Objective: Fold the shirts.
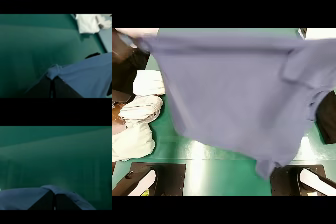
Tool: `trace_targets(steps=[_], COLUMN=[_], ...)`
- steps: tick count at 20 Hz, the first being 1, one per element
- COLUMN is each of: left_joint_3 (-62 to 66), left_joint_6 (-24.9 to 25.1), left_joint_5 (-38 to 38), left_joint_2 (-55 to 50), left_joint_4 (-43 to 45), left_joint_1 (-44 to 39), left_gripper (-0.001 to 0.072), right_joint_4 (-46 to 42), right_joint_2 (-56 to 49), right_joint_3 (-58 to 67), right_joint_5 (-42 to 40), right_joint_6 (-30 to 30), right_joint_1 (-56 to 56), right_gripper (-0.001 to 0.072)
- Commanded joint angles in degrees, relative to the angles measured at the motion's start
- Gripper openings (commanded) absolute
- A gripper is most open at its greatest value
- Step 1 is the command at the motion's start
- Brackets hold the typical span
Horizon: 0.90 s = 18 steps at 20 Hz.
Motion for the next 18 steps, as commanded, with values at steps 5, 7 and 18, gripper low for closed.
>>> trace_targets(steps=[5, 7, 18], left_joint_3=[-16.7, -15.6, -5.3], left_joint_6=[8.9, 10.4, 19.8], left_joint_5=[24.7, 31.1, 30.5], left_joint_2=[-17.5, -21.7, -34.4], left_joint_4=[-1.0, -2.3, -3.4], left_joint_1=[-8.0, -8.0, -7.8], left_gripper=[0.0038, 0.0039, 0.0038], right_joint_4=[-14.1, -14.1, -21.2], right_joint_2=[-18.2, -20.8, -25.7], right_joint_3=[-9.3, -7.6, -6.1], right_joint_5=[-17.9, -24.5, -26.0], right_joint_6=[-1.0, -1.0, -1.7], right_joint_1=[17.9, 18.8, 18.8], right_gripper=[0.0010, 0.0010, 0.0009])
